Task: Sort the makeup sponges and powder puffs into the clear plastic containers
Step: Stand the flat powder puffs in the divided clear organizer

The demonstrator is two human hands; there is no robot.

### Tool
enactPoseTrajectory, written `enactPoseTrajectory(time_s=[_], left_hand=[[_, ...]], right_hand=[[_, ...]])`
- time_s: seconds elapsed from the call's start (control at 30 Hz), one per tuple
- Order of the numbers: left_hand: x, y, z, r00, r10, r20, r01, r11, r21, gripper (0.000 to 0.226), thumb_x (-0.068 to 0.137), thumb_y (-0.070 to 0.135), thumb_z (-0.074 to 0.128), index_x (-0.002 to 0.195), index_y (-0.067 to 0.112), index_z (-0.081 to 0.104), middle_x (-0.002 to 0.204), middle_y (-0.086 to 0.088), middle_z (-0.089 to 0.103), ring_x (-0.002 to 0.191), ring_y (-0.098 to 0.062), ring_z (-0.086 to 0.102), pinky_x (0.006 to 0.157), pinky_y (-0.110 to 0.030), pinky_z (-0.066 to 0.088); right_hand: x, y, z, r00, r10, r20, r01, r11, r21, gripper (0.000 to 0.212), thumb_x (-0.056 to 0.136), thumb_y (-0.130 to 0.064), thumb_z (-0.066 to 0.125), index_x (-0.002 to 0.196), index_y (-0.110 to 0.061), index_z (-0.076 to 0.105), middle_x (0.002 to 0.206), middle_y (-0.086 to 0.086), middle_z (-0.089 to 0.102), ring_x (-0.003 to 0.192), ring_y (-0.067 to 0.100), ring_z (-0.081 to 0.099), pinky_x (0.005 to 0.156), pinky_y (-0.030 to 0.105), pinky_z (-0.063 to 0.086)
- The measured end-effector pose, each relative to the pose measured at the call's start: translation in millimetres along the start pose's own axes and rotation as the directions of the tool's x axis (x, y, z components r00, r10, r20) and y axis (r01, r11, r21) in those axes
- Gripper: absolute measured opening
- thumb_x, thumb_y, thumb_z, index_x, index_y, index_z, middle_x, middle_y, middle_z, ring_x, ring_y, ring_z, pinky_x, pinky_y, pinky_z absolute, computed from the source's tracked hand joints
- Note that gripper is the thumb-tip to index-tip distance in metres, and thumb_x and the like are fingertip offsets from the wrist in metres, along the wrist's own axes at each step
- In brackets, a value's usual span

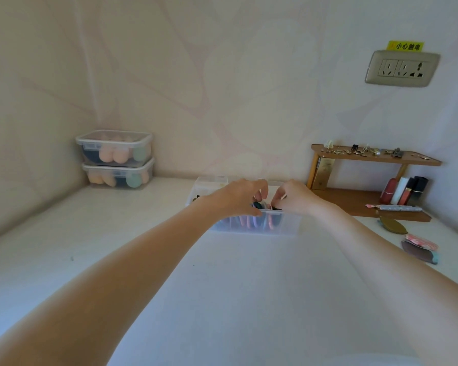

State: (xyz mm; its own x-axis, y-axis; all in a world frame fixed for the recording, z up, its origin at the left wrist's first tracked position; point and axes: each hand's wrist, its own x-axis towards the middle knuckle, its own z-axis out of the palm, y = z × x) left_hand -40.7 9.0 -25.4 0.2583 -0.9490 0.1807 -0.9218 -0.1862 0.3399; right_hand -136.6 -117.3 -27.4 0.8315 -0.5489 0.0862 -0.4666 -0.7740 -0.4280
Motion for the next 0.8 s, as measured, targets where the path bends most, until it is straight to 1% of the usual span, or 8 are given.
enactPoseTrajectory(time_s=[0.1, 0.2, 0.3, 0.33, 0.43, 0.5, 0.63, 0.8], left_hand=[[1.0, 2.2, 2.1, 1.0, -0.004, 0.0, 0.004, 1.0, 0.023, 0.03, 0.082, 0.011, 0.066, 0.109, 0.008, 0.053, 0.114, -0.008, 0.063, 0.101, -0.023, 0.061, 0.089, -0.033, 0.05], [1.6, 7.6, 5.0, 1.0, -0.021, -0.017, 0.022, 0.999, 0.044, 0.031, 0.085, 0.009, 0.062, 0.115, 0.007, 0.053, 0.118, -0.009, 0.061, 0.098, -0.022, 0.057, 0.081, -0.027, 0.044], [4.6, 17.5, 9.6, 0.997, -0.072, 0.001, 0.072, 0.997, 0.025, 0.05, 0.085, 0.015, 0.062, 0.131, 0.013, 0.041, 0.13, -0.008, 0.049, 0.11, -0.026, 0.054, 0.092, -0.032, 0.044], [6.3, 21.6, 10.3, 0.997, -0.081, -0.013, 0.081, 0.997, 0.007, 0.056, 0.084, 0.018, 0.063, 0.134, 0.016, 0.038, 0.131, -0.007, 0.046, 0.113, -0.027, 0.053, 0.096, -0.035, 0.044], [21.2, 39.4, 8.6, 0.992, -0.04, -0.12, 0.031, 0.997, -0.075, 0.052, 0.084, 0.017, 0.06, 0.132, 0.014, 0.04, 0.131, -0.01, 0.047, 0.119, -0.025, 0.05, 0.101, -0.033, 0.041], [33.6, 57.5, 13.3, 0.988, 0.003, -0.154, -0.019, 0.995, -0.1, 0.046, 0.086, 0.011, 0.057, 0.13, 0.009, 0.043, 0.129, -0.013, 0.05, 0.119, -0.025, 0.05, 0.098, -0.029, 0.04], [54.6, 93.5, 46.1, 0.99, 0.108, -0.089, -0.114, 0.992, -0.057, 0.041, 0.087, 0.009, 0.053, 0.128, 0.008, 0.047, 0.127, -0.013, 0.051, 0.118, -0.025, 0.05, 0.096, -0.027, 0.038], [67.7, 125.9, 90.3, 0.986, 0.158, 0.056, -0.152, 0.984, -0.097, 0.039, 0.09, 0.013, 0.052, 0.129, 0.013, 0.046, 0.133, -0.007, 0.048, 0.119, -0.021, 0.051, 0.097, -0.029, 0.041]], right_hand=[[2.9, 0.2, 3.1, 0.999, 0.021, 0.05, -0.021, 1.0, -0.007, 0.024, 0.087, -0.005, 0.055, 0.098, 0.009, 0.071, 0.109, 0.028, 0.066, 0.078, 0.025, 0.053, 0.059, 0.025, 0.035], [5.7, -1.2, 6.8, 1.0, 0.028, 0.012, -0.028, 0.999, -0.035, 0.024, 0.089, -0.006, 0.053, 0.098, 0.007, 0.072, 0.103, 0.027, 0.067, 0.078, 0.023, 0.05, 0.055, 0.024, 0.033], [-1.0, 1.4, 11.2, 0.993, -0.05, -0.103, 0.039, 0.993, -0.11, 0.027, 0.094, -0.01, 0.048, 0.101, -0.001, 0.072, 0.085, 0.006, 0.056, 0.101, 0.027, 0.05, 0.079, 0.03, 0.041], [-4.7, 3.7, 12.3, 0.985, -0.086, -0.148, 0.071, 0.992, -0.104, 0.026, 0.094, -0.012, 0.048, 0.103, -0.003, 0.071, 0.089, 0.003, 0.052, 0.11, 0.027, 0.048, 0.089, 0.03, 0.039], [-16.9, 14.3, -0.6, 0.946, -0.116, -0.302, 0.111, 0.993, -0.032, 0.026, 0.095, -0.011, 0.047, 0.109, -0.004, 0.068, 0.119, 0.015, 0.05, 0.118, 0.028, 0.047, 0.095, 0.026, 0.035], [-26.1, 29.0, -17.2, 0.923, -0.086, -0.376, 0.076, 0.996, -0.042, 0.027, 0.096, -0.011, 0.046, 0.11, -0.003, 0.068, 0.119, 0.018, 0.051, 0.12, 0.031, 0.045, 0.094, 0.027, 0.034], [-47.7, 71.3, -38.9, 0.906, 0.169, -0.389, -0.224, 0.969, -0.101, 0.028, 0.094, -0.016, 0.047, 0.116, -0.008, 0.063, 0.13, 0.017, 0.043, 0.128, 0.038, 0.033, 0.103, 0.043, 0.034], [-78.7, 143.0, -38.2, 0.758, 0.611, -0.229, -0.647, 0.748, -0.146, 0.045, 0.098, -0.031, 0.037, 0.142, -0.019, 0.036, 0.157, 0.016, 0.002, 0.142, 0.049, -0.003, 0.114, 0.061, 0.005]])
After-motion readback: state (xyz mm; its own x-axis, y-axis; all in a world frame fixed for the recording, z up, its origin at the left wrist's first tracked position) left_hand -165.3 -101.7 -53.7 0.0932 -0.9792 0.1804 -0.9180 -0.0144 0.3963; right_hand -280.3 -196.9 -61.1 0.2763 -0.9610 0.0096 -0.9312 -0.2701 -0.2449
